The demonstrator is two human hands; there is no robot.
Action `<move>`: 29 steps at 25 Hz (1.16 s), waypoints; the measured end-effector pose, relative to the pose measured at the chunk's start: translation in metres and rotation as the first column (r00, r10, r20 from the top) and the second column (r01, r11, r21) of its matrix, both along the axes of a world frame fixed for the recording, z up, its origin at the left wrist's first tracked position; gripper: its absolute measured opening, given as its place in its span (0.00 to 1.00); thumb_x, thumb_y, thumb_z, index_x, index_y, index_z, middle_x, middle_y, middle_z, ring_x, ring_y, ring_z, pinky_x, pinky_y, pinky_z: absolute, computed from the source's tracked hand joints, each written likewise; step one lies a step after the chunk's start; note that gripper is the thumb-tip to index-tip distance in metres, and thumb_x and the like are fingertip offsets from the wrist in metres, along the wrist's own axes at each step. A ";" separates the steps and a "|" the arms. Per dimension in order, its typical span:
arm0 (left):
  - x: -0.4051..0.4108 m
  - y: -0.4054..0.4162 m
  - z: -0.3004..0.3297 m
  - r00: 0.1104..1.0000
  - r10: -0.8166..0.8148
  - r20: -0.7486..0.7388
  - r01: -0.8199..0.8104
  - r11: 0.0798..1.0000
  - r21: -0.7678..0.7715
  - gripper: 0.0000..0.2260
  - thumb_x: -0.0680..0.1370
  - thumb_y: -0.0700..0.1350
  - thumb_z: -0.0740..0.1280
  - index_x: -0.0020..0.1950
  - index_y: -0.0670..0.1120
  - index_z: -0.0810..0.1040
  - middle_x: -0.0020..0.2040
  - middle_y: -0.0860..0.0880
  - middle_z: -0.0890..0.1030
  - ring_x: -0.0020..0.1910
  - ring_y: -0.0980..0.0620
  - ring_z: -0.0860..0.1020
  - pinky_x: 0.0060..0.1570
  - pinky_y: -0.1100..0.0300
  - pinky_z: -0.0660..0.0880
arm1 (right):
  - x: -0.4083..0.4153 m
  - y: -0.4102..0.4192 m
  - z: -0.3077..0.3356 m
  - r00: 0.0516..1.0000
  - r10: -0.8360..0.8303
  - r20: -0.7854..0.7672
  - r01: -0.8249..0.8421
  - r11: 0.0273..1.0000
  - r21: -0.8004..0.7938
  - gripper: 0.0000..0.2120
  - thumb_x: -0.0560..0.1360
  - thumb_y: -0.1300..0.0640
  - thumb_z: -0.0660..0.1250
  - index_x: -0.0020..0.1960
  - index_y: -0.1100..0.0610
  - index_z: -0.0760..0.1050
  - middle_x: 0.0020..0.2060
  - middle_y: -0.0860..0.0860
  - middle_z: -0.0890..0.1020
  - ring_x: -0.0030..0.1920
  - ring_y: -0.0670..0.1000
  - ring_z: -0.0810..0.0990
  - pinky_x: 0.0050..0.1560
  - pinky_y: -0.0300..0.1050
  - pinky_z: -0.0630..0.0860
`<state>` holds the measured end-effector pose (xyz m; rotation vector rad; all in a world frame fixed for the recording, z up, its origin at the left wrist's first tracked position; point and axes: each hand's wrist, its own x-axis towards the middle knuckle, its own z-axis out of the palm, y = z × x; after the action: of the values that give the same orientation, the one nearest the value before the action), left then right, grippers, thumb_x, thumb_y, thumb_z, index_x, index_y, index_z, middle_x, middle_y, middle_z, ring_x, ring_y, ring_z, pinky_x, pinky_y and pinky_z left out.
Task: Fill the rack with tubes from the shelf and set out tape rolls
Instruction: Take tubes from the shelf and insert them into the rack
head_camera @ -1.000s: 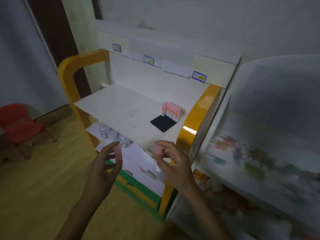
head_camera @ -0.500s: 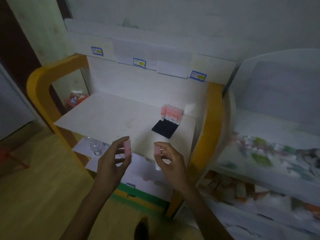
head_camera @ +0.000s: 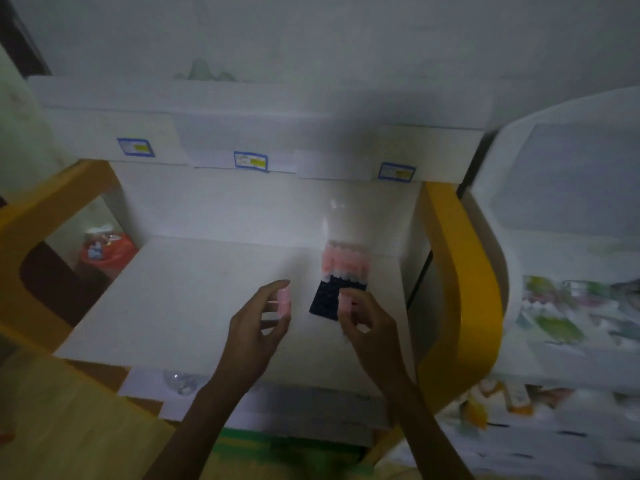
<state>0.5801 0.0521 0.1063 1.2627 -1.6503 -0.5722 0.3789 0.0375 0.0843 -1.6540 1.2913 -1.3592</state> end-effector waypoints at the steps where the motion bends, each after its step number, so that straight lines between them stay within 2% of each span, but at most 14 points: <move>1: 0.000 -0.011 0.001 1.000 -0.025 -0.007 0.025 1.000 -0.003 0.23 0.75 0.37 0.71 0.65 0.55 0.70 0.55 0.59 0.76 0.54 0.64 0.77 0.45 0.74 0.74 | -0.001 -0.004 0.000 1.000 -0.029 -0.004 0.029 1.000 0.006 0.10 0.78 0.58 0.66 0.59 0.50 0.74 0.52 0.50 0.81 0.50 0.43 0.81 0.45 0.34 0.80; 4: -0.002 -0.042 0.002 0.996 -0.085 -0.027 0.085 0.996 0.028 0.22 0.75 0.37 0.70 0.64 0.56 0.70 0.55 0.60 0.76 0.54 0.65 0.77 0.45 0.74 0.74 | -0.006 -0.017 0.001 0.996 -0.073 0.056 0.068 0.995 0.078 0.09 0.78 0.58 0.66 0.58 0.53 0.74 0.53 0.50 0.81 0.51 0.41 0.80 0.43 0.32 0.78; 7: -0.001 -0.068 0.002 0.990 -0.134 -0.044 0.136 0.990 0.042 0.21 0.76 0.37 0.70 0.64 0.54 0.71 0.55 0.61 0.76 0.52 0.67 0.76 0.44 0.74 0.74 | -0.008 -0.034 0.001 0.987 -0.148 0.069 0.140 0.985 0.101 0.11 0.78 0.58 0.67 0.59 0.49 0.75 0.52 0.44 0.81 0.51 0.41 0.80 0.45 0.33 0.78; 10: 0.002 -0.093 0.001 0.985 -0.167 -0.052 0.169 0.985 0.030 0.20 0.76 0.36 0.70 0.62 0.55 0.71 0.54 0.62 0.76 0.50 0.69 0.77 0.43 0.74 0.74 | -0.004 -0.049 0.005 0.967 -0.232 0.103 0.222 0.970 0.102 0.10 0.77 0.57 0.67 0.58 0.53 0.76 0.51 0.42 0.80 0.49 0.38 0.79 0.44 0.29 0.75; 14: 0.004 -0.127 -0.005 0.970 -0.229 -0.080 0.231 0.973 0.008 0.22 0.74 0.35 0.71 0.61 0.56 0.72 0.52 0.60 0.78 0.49 0.65 0.78 0.44 0.72 0.76 | 0.002 -0.065 0.000 0.937 -0.331 0.112 0.315 0.938 0.142 0.10 0.76 0.58 0.69 0.57 0.50 0.77 0.49 0.37 0.80 0.50 0.39 0.79 0.48 0.31 0.75; 16: 0.000 -0.141 -0.012 0.965 -0.256 -0.056 0.254 0.966 -0.043 0.21 0.73 0.35 0.72 0.61 0.54 0.73 0.52 0.59 0.79 0.51 0.63 0.78 0.46 0.69 0.77 | 0.003 -0.069 -0.006 0.920 -0.379 0.106 0.365 0.922 0.130 0.10 0.75 0.59 0.69 0.56 0.51 0.77 0.49 0.37 0.80 0.49 0.40 0.79 0.48 0.33 0.76; 20: -0.021 -0.166 -0.030 0.961 -0.271 0.060 0.277 0.952 -0.132 0.16 0.74 0.41 0.72 0.60 0.48 0.77 0.58 0.52 0.78 0.56 0.56 0.75 0.55 0.62 0.74 | 0.001 -0.068 -0.009 0.896 -0.426 0.123 0.393 0.892 0.225 0.11 0.75 0.62 0.70 0.55 0.51 0.76 0.49 0.44 0.81 0.47 0.39 0.79 0.46 0.31 0.75; 22: -0.032 -0.178 -0.037 0.954 -0.283 0.095 0.293 0.948 -0.121 0.15 0.75 0.46 0.70 0.61 0.51 0.75 0.58 0.51 0.77 0.58 0.53 0.73 0.58 0.60 0.71 | -0.003 -0.071 -0.010 0.897 -0.429 0.109 0.399 0.891 0.217 0.10 0.75 0.62 0.69 0.55 0.52 0.76 0.50 0.47 0.80 0.47 0.39 0.79 0.45 0.30 0.75; 24: -0.038 -0.186 -0.042 0.949 -0.290 0.123 0.304 0.944 -0.125 0.14 0.76 0.49 0.68 0.61 0.55 0.74 0.58 0.56 0.74 0.58 0.51 0.73 0.58 0.57 0.71 | -0.006 -0.074 -0.009 0.909 -0.409 0.080 0.391 0.903 0.178 0.09 0.76 0.61 0.69 0.55 0.54 0.77 0.50 0.48 0.81 0.47 0.40 0.79 0.46 0.31 0.76; 27: -0.043 -0.192 -0.045 0.938 -0.304 0.167 0.331 0.929 -0.165 0.13 0.76 0.50 0.66 0.60 0.55 0.73 0.55 0.64 0.70 0.56 0.54 0.72 0.57 0.61 0.69 | -0.012 -0.080 -0.011 0.921 -0.385 0.060 0.372 0.915 0.158 0.10 0.75 0.60 0.69 0.56 0.55 0.77 0.51 0.47 0.81 0.49 0.40 0.79 0.46 0.32 0.76; 29: -0.045 -0.195 -0.047 0.931 -0.310 0.195 0.348 0.915 -0.205 0.13 0.76 0.48 0.67 0.60 0.52 0.74 0.55 0.60 0.73 0.55 0.52 0.72 0.57 0.65 0.68 | -0.015 -0.082 -0.013 0.929 -0.366 0.052 0.358 0.925 0.125 0.10 0.76 0.60 0.69 0.57 0.54 0.77 0.51 0.43 0.81 0.49 0.40 0.79 0.46 0.32 0.76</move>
<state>0.5353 -0.1431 0.0593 0.8780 -2.0211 -0.4665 0.3639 -0.0441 0.0709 -1.3168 1.6571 -1.5099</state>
